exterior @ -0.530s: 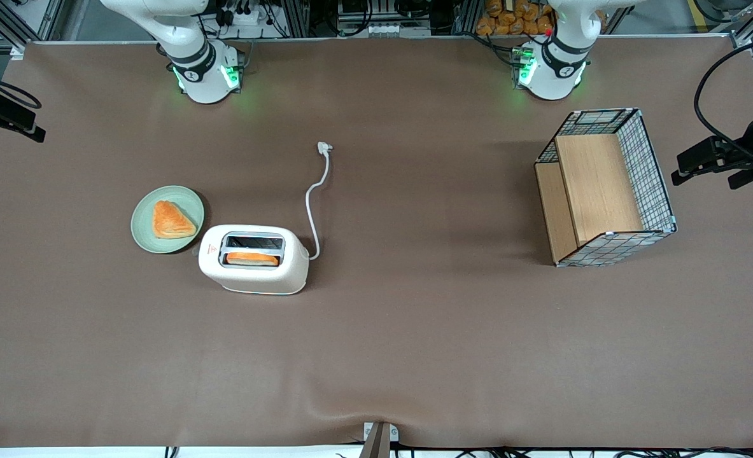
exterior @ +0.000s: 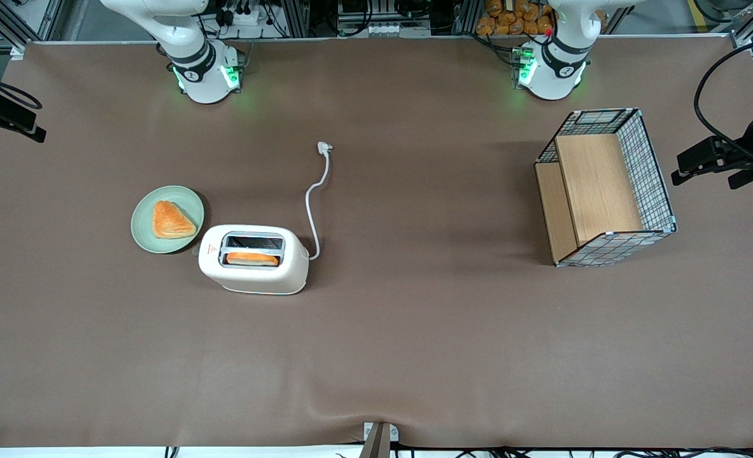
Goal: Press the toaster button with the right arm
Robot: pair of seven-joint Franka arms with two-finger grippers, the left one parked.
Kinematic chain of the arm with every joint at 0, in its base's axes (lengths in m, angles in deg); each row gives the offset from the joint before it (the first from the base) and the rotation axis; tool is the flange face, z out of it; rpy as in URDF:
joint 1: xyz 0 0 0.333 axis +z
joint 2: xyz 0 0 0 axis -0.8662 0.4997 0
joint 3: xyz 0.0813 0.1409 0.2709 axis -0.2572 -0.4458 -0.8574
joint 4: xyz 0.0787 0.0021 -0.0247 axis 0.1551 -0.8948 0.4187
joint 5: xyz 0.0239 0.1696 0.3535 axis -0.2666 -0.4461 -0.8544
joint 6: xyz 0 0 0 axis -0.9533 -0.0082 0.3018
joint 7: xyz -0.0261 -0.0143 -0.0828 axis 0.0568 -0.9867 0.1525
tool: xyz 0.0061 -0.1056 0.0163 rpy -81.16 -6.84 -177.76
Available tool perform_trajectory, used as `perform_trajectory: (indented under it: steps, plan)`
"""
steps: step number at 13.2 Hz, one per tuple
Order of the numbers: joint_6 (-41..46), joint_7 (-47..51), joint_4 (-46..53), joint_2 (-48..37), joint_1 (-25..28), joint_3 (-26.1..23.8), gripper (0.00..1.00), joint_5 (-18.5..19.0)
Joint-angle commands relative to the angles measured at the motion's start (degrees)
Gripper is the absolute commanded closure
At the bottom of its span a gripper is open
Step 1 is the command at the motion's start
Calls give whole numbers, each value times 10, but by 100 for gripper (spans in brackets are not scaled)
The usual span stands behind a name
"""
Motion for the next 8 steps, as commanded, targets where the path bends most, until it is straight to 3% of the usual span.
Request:
perform_trajectory:
  steps: [1,8]
  plan:
    - [20,8,18,22,-9,-7,0,-4]
    - [49,7,9,68,16,-8,0,-23]
